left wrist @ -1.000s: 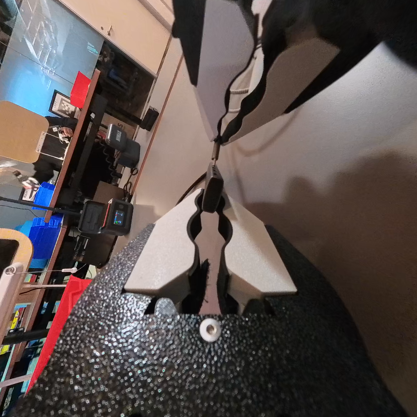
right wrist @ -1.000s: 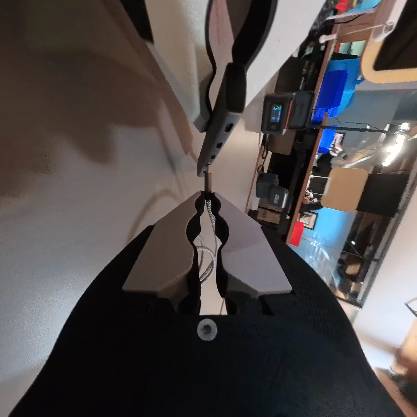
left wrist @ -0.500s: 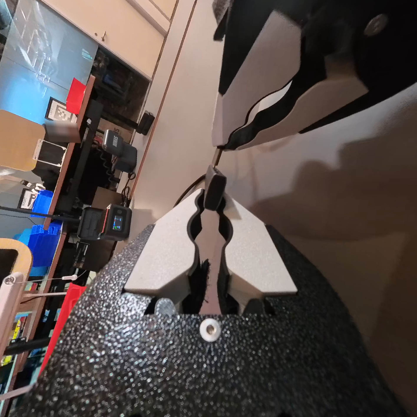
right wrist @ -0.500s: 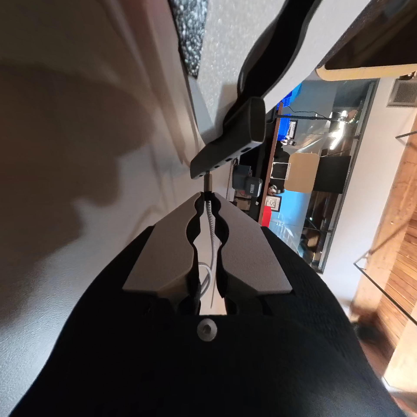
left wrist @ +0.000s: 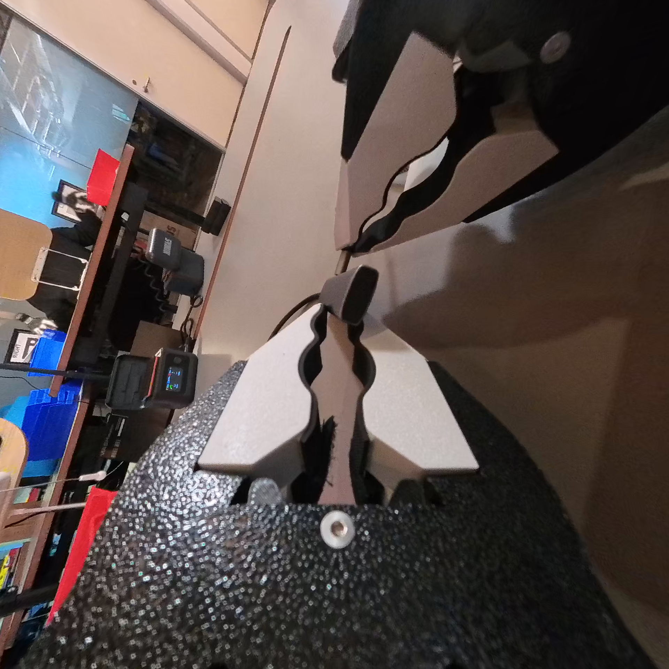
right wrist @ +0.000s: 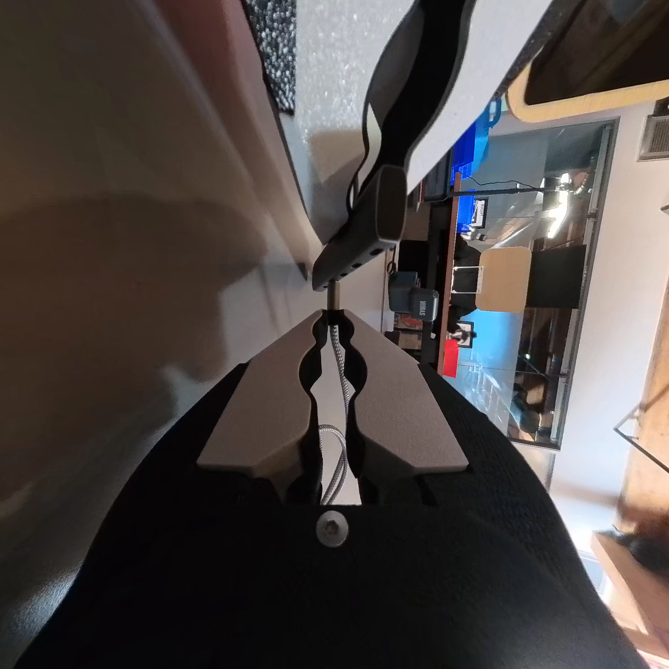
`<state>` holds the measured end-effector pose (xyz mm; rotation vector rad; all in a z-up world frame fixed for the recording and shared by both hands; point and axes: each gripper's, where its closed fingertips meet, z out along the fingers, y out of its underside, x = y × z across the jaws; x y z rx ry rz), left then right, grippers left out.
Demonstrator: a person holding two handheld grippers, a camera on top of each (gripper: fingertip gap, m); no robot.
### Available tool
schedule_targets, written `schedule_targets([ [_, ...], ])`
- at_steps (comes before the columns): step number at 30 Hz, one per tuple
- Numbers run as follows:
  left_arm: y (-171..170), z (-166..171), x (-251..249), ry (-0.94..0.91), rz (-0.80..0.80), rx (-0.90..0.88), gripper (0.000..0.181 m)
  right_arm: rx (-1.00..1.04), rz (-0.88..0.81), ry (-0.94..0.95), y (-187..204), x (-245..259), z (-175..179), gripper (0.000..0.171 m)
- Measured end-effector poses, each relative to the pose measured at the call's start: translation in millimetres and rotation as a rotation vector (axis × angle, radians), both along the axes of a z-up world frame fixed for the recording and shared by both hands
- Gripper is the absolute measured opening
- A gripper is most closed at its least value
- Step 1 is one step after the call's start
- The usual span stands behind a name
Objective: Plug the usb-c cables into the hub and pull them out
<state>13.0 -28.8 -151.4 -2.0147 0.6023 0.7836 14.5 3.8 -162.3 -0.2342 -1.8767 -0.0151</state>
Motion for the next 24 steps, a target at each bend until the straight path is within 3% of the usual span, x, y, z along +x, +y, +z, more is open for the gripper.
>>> schedule_targets([
  [5, 5, -2, -10, -0.035, 0.077, 0.015, 0.011, -0.007, -0.046, -0.007, 7, -10, -1, 0.004],
  [7, 4, -6, -11, -0.166, 0.122, 0.017, 0.013, -0.040, -0.045, -0.016, 7, -12, -2, 0.005],
  [9, -2, -15, -8, -0.364, 0.162, -0.023, 0.011, -0.083, -0.043, -0.065, 5, -8, -8, 0.016],
  [12, -16, -11, -10, -0.503, 0.221, 0.000, 0.018, -0.168, -0.078, -0.160, 8, 4, -14, 0.031],
  [18, -45, 27, 26, -0.635, 0.173, 0.032, 0.038, -0.786, -0.093, -0.415, -13, 46, 2, 0.059],
  [20, -59, 50, 44, -0.690, 0.117, 0.064, 0.040, -0.946, -0.016, -0.357, -21, 47, 24, 0.062],
  [24, -109, 107, 30, -0.819, 0.163, 0.243, 0.038, -1.078, 0.161, 0.055, -19, 36, 78, 0.058],
])
